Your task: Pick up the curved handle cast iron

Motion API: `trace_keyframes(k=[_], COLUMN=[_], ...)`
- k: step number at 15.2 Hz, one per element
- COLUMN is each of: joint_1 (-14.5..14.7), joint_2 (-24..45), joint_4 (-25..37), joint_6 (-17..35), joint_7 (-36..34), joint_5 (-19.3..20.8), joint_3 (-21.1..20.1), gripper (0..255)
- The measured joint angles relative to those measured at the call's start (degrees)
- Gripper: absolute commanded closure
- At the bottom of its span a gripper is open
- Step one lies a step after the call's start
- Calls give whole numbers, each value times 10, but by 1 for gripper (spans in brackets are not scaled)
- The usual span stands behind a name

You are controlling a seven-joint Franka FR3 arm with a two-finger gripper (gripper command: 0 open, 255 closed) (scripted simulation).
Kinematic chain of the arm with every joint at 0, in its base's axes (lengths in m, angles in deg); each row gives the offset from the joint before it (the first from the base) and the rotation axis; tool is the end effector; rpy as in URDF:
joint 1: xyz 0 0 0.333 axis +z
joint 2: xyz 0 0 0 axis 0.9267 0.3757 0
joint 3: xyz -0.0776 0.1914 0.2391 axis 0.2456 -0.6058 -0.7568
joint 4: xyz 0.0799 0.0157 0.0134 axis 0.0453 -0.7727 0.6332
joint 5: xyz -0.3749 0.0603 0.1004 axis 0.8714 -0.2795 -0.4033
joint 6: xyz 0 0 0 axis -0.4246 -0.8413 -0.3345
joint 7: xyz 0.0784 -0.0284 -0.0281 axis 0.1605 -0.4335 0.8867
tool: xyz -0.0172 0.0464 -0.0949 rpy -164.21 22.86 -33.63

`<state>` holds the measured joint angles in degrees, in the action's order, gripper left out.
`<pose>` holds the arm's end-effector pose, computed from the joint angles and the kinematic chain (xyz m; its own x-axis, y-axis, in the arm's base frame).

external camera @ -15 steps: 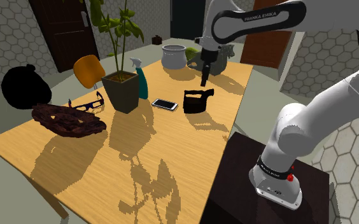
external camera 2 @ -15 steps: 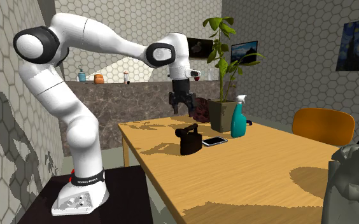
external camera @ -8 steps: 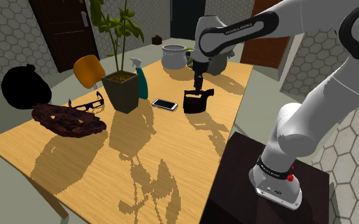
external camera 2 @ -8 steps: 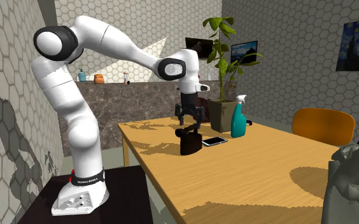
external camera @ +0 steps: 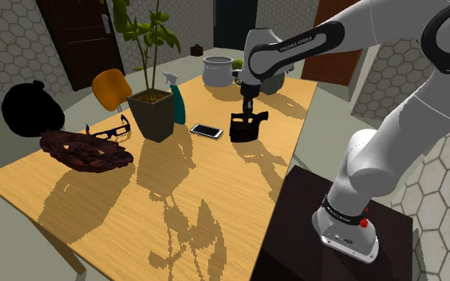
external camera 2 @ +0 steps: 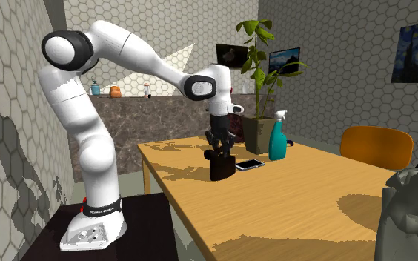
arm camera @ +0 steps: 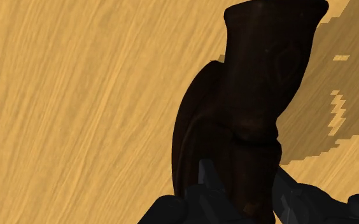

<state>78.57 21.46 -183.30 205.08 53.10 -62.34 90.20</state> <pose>0.4456 -0.0365 0.4475 0.7892 0.6111 0.0607 0.6123 -0.7906 -0.0004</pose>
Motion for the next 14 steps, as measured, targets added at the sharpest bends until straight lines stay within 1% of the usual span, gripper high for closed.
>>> trace_keyframes(k=[8, 14], joint_1=[0, 0], joint_2=[0, -10], joint_4=[0, 30], joint_6=[0, -40], joint_7=[0, -1], joint_5=[0, 1], joint_3=[0, -2], gripper=[255, 255])
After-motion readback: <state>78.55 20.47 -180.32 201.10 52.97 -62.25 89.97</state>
